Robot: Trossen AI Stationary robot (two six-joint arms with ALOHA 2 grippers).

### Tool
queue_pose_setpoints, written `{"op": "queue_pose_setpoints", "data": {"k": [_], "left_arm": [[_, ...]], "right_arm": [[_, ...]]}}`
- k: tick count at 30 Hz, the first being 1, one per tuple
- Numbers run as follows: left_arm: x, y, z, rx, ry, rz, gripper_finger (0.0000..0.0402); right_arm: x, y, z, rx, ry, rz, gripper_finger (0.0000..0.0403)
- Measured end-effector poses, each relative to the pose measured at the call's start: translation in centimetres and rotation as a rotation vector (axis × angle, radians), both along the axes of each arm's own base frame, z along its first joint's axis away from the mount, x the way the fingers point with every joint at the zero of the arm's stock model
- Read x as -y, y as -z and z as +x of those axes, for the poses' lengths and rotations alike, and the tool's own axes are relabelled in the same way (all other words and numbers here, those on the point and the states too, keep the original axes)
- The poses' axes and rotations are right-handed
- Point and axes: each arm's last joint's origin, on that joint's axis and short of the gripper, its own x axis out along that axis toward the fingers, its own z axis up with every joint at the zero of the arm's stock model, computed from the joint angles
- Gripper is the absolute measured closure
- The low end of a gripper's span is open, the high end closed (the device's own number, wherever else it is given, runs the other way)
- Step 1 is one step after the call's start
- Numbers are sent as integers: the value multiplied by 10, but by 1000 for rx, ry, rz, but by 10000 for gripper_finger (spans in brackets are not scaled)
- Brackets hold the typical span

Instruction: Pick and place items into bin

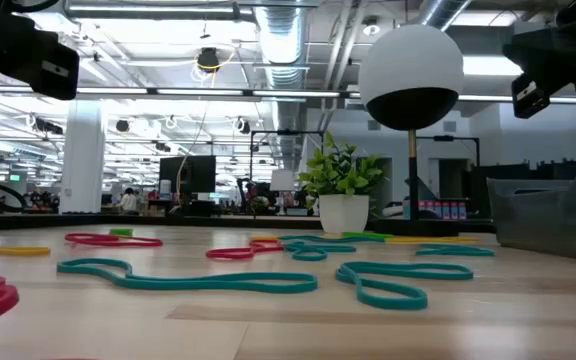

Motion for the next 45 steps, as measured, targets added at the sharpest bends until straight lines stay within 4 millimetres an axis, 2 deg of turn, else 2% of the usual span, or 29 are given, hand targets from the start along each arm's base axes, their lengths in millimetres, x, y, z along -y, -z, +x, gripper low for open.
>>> {"op": "queue_pose_setpoints", "data": {"k": [34,45], "left_arm": [[0,0,0,4,0,-3,322],[0,-1,0,-6,-2,-54,322]], "right_arm": [[0,0,0,0,0,0,355],[0,0,0,0,0,0,355]]}}
